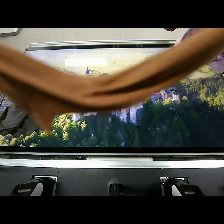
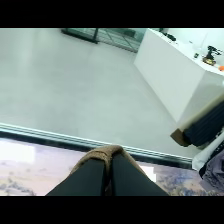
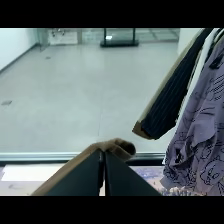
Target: Fold the clothes and pants, and hang the long-sleeved shirts on hangers.
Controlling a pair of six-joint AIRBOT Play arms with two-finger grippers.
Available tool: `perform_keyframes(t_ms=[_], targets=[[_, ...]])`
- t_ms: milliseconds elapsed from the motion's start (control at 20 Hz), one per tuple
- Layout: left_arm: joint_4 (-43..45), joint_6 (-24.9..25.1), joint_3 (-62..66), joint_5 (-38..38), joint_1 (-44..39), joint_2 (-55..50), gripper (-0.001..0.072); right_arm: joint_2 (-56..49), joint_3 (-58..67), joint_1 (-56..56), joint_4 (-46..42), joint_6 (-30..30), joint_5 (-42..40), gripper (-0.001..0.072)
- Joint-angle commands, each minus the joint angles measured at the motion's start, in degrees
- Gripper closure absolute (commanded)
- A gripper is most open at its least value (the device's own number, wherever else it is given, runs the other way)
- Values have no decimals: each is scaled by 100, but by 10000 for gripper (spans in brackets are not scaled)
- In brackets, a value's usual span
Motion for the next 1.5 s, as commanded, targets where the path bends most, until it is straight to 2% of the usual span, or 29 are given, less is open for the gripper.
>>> perform_keyframes(t_ms=[0,150,250,450,600,750,900,950,1000,1050,1100,1150,1200,1350,1400,1450], targets=[[284,-247,-162,-247,26,4,690,-181,13,2,-208,424,101,686],[210,-243,-813,-461,-79,-522,690,-1222,13,2,66,935,551,686],[212,-240,-1478,-356,-212,-1049,689,-2194,11,9,452,964,835,686],[208,-227,-2715,369,-485,-2575,689,-4406,11,9,1117,1045,975,686],[205,-229,-2933,859,-605,-3954,689,-5886,13,9,1453,1224,769,686],[55,-227,-2885,931,-629,-4872,689,-6819,11,9,1989,1526,741,686],[61,-223,-2887,1080,-627,-5062,689,-7134,11,9,2087,1762,686,683],[61,-223,-2885,1126,-623,-5056,686,-7134,13,9,2085,1755,673,660],[61,-223,-2852,1106,-605,-5051,638,-7114,13,9,2092,1755,695,574],[59,-227,-2798,1027,-568,-5051,506,-7079,13,7,2109,1742,772,492],[59,-223,-2699,861,-503,-5040,337,-7012,13,4,2149,1709,898,408],[61,-221,-2568,645,-422,-5010,243,-6909,13,-7,2146,1622,1058,287],[61,-168,-2420,380,-319,-4924,242,-6738,13,-44,2127,1342,1325,224],[356,160,-2326,-175,-11,-4306,242,-6092,11,-177,1714,426,2236,225],[542,168,-2358,-385,103,-4061,242,-5862,-28,-310,1482,225,2463,222],[623,245,-2476,-608,238,-3762,242,-5595,-256,-573,1698,219,2398,191]])
